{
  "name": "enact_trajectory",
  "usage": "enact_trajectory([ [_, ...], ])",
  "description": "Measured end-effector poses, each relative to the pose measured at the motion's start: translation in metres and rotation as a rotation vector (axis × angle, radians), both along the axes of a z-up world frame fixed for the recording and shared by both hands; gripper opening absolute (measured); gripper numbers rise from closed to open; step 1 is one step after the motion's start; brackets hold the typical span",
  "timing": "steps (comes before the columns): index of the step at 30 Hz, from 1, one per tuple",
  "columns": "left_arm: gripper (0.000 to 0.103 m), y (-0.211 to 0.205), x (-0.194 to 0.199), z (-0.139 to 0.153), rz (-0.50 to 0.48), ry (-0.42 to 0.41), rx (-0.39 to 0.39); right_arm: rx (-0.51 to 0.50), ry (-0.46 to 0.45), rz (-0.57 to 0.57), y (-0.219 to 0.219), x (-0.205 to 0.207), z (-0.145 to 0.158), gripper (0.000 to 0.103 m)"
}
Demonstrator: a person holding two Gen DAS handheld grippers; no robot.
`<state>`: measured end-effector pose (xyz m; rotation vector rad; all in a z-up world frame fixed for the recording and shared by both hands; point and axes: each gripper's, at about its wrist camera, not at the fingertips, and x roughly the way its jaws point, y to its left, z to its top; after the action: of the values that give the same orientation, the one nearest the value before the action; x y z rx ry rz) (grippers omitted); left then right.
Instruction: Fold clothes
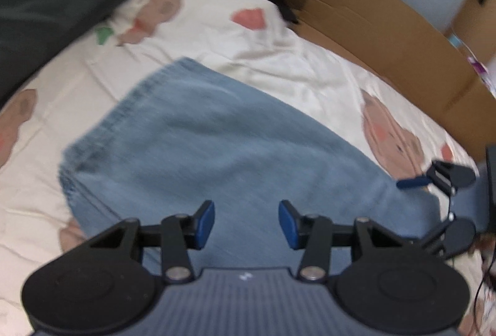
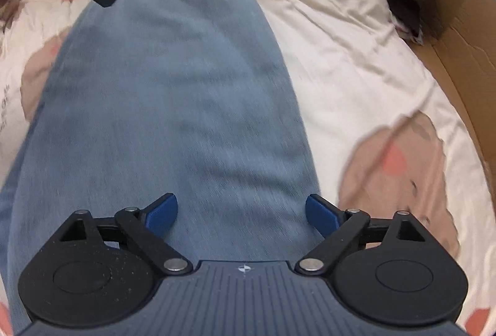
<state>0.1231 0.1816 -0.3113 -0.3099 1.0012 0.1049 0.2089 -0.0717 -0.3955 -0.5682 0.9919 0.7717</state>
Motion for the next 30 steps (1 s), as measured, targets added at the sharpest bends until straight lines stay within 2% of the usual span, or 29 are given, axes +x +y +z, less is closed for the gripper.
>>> enact_trajectory([
  [6, 0.049, -0.033, -0.006, -0.007, -0.092, 0.009, -0.017, -0.032, -0.022, 0.01, -0.028, -0.02, 0.007, 0.093],
  [11, 0.047, -0.051, -0.01, -0.012, -0.138, 0.028, -0.059, 0.057, -0.042, -0.036, -0.046, -0.035, 0.02, 0.092],
  [15, 0.047, -0.062, -0.012, -0.014, -0.178, 0.031, -0.061, 0.127, -0.042, -0.057, -0.049, -0.044, 0.027, 0.092],
  [19, 0.047, -0.075, -0.012, -0.02, -0.225, 0.037, -0.061, 0.076, -0.03, -0.041, -0.047, -0.049, 0.018, 0.091],
  [23, 0.047, -0.086, -0.008, -0.025, -0.26, 0.039, -0.063, 0.03, -0.019, -0.084, -0.056, -0.042, 0.01, 0.092],
  [30, 0.046, -0.104, -0.001, -0.026, -0.301, -0.01, -0.042, 0.04, 0.029, -0.139, -0.072, -0.046, 0.008, 0.092],
])
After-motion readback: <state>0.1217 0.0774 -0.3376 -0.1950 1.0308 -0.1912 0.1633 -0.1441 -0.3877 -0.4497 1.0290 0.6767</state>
